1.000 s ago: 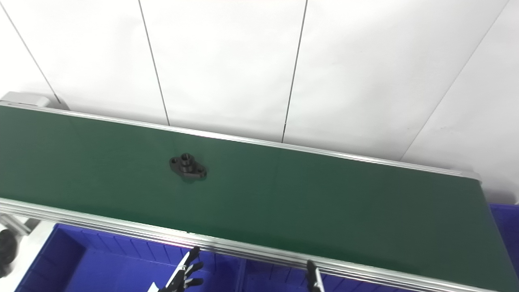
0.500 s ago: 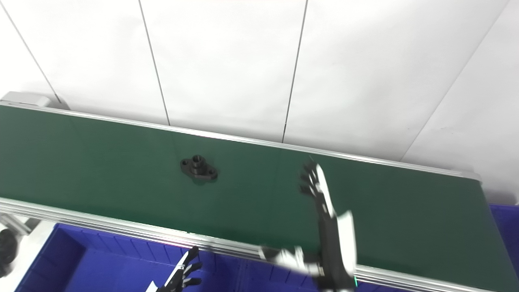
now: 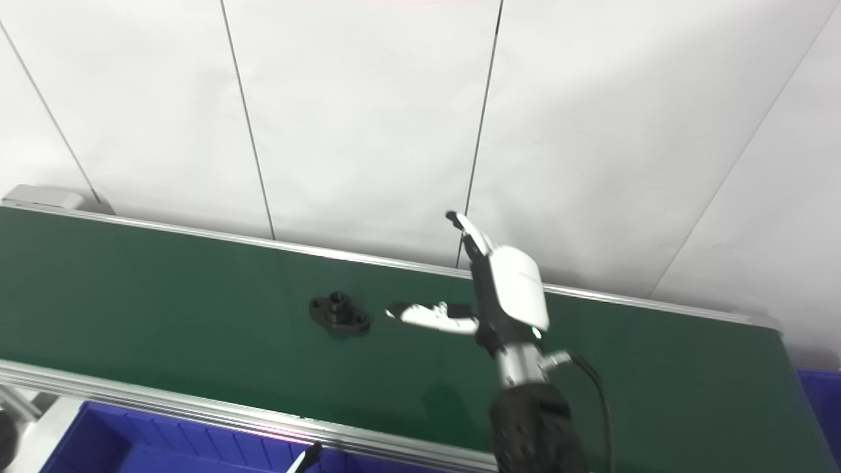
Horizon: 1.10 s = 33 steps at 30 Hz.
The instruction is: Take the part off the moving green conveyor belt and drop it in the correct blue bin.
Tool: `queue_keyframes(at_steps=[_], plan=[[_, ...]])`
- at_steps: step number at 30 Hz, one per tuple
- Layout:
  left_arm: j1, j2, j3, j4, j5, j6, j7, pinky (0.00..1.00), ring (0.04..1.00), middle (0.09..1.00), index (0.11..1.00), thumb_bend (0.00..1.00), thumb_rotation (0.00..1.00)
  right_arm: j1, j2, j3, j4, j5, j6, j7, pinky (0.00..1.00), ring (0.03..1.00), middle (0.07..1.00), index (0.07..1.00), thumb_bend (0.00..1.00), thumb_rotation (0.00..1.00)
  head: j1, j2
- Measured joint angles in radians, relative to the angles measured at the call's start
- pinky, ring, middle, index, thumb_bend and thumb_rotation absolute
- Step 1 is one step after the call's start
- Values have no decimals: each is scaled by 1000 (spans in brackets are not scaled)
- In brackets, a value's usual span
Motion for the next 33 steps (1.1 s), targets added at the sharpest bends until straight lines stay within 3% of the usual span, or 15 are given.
queue_keyframes(at_steps=[10,21,33], plan=[[8,-31,0,4,-3,-8,11,777,904,995,1000,807,967,-160,-46,133,267,-175,65,-2,721,784,854,894,1000,688,6,29],[35,-34,-4,-32,-3,-8,10,786,924,1000,1000,826,949,-209,-46,259,475,-247,141,13,510,609,710,810,1000,657,32,55],[53,-41,-22,-77,-5,24,-8,802,959,1000,1000,791,945,-265,-18,301,622,-228,185,11,478,558,662,770,1000,658,61,63]])
